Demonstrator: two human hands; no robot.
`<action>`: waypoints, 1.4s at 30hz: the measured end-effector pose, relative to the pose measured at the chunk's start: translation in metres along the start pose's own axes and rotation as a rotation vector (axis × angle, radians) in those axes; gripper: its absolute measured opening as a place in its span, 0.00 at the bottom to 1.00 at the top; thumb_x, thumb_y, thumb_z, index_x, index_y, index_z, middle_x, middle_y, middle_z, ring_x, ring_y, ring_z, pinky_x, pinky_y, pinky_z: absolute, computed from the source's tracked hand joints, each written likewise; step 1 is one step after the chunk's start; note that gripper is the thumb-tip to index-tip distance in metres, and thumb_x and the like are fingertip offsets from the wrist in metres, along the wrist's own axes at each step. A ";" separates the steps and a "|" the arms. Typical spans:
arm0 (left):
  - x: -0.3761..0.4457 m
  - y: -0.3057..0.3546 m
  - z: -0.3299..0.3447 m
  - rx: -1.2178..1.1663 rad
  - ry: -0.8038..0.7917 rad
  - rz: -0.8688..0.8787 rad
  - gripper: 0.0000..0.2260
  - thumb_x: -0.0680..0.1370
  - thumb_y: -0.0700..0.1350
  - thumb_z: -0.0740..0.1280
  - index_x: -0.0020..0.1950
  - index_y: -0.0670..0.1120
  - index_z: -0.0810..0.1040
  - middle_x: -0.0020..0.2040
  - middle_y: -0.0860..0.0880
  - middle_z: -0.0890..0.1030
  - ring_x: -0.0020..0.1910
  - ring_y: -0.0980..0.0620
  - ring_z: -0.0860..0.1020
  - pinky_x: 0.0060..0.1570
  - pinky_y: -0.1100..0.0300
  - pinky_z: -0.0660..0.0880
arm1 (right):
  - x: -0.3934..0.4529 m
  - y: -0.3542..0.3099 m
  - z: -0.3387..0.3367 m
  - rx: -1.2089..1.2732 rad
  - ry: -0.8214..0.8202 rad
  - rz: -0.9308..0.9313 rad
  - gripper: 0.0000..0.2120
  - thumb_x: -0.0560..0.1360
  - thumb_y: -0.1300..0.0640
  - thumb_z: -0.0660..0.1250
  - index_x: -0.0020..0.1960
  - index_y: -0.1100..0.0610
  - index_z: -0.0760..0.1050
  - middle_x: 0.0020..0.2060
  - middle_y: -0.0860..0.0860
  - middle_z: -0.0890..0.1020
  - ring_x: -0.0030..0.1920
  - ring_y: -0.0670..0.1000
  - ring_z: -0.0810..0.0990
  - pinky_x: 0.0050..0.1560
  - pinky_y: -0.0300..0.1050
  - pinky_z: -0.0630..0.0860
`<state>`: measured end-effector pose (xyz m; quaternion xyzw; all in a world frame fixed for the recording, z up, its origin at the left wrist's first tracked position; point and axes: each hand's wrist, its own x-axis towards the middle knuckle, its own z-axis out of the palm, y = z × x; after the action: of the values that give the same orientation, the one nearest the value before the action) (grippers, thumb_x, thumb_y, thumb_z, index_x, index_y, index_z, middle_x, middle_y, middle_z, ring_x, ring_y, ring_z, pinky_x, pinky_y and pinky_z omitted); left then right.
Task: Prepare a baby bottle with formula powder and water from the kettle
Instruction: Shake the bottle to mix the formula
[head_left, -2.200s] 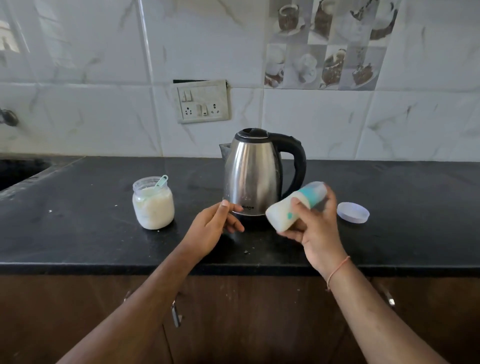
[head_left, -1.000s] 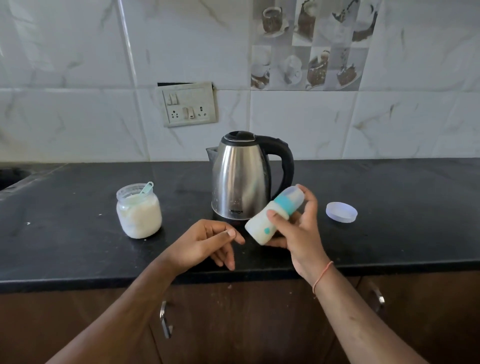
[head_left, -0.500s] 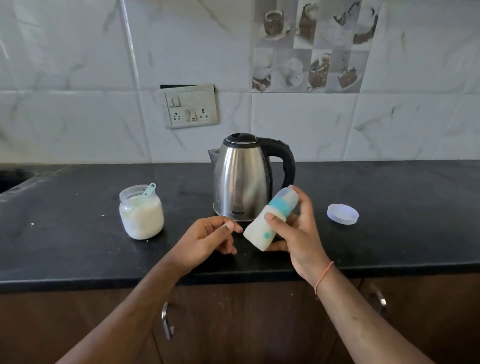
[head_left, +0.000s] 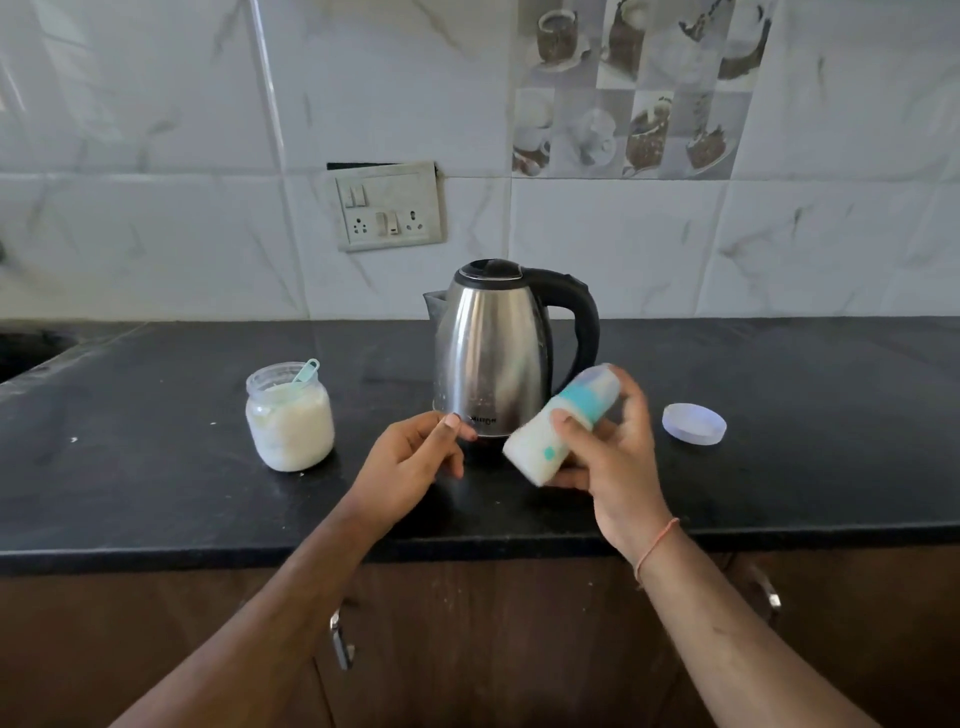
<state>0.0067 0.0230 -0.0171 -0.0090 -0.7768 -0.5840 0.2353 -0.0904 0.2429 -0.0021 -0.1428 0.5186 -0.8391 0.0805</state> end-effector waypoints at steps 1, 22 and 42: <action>0.000 0.001 0.000 -0.001 -0.001 0.005 0.17 0.85 0.59 0.61 0.52 0.55 0.87 0.38 0.46 0.84 0.39 0.51 0.80 0.44 0.59 0.76 | 0.001 -0.002 -0.001 0.096 0.087 -0.016 0.31 0.79 0.61 0.76 0.75 0.42 0.68 0.62 0.53 0.81 0.61 0.61 0.86 0.42 0.61 0.87; -0.016 0.008 0.007 0.369 -0.170 0.107 0.28 0.74 0.64 0.79 0.71 0.57 0.80 0.58 0.59 0.86 0.45 0.51 0.84 0.45 0.53 0.84 | -0.024 -0.028 0.027 -0.423 -0.266 0.082 0.37 0.84 0.51 0.71 0.83 0.28 0.55 0.66 0.47 0.82 0.61 0.54 0.87 0.48 0.58 0.89; -0.035 0.052 0.030 -0.809 -0.371 -0.216 0.32 0.76 0.63 0.78 0.70 0.41 0.83 0.54 0.37 0.83 0.48 0.48 0.84 0.47 0.56 0.85 | -0.042 -0.076 0.022 -0.276 -0.554 0.061 0.22 0.79 0.49 0.70 0.72 0.49 0.77 0.62 0.50 0.88 0.64 0.52 0.86 0.59 0.51 0.85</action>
<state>0.0418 0.0757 0.0104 -0.1236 -0.5120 -0.8500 0.0078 -0.0429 0.2703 0.0684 -0.3601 0.5901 -0.6871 0.2238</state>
